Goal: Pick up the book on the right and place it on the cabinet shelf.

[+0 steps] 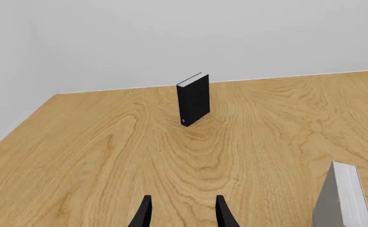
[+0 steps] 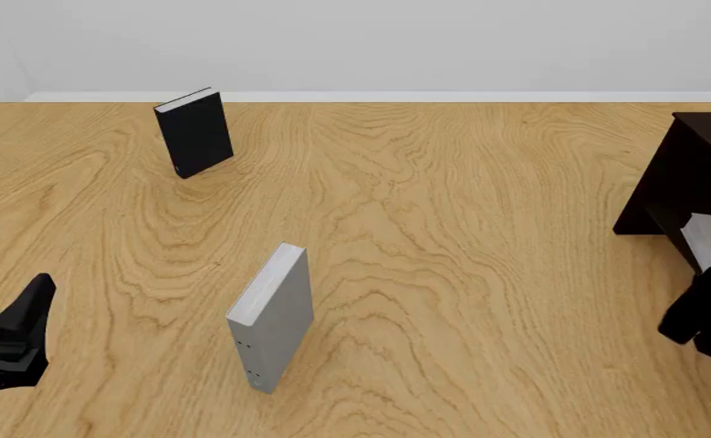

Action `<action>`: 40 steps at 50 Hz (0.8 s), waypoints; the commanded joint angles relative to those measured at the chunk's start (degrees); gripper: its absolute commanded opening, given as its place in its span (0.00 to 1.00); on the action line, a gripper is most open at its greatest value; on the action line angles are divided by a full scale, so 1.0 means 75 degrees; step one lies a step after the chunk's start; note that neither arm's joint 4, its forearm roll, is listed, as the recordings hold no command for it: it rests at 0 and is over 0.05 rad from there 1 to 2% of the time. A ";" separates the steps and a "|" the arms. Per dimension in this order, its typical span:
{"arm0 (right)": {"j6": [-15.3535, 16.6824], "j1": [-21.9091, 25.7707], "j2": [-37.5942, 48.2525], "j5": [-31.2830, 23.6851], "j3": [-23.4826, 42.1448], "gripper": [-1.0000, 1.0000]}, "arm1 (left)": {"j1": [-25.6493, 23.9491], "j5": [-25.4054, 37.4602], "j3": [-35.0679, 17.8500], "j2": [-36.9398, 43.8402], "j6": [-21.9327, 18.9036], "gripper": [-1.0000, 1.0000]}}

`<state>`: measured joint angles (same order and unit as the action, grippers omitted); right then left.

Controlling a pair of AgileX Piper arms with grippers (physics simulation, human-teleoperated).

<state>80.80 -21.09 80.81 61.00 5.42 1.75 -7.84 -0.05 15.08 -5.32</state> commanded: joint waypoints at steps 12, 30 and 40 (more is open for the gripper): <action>0.0086 0.0631 -0.0054 -0.0352 0.0378 1.00 | -0.0005 -0.0057 0.0002 0.0077 0.0042 1.00; -0.0282 0.1057 -0.1510 -0.1977 0.0772 1.00 | -0.0021 -0.0014 0.0001 0.0020 0.0047 1.00; -0.0919 0.1464 -0.3093 -0.4006 0.1529 1.00 | -0.0030 -0.0067 0.0000 0.0066 0.0051 1.00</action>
<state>77.55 -12.82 67.05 42.90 12.56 1.62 -8.14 -0.04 15.42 -4.95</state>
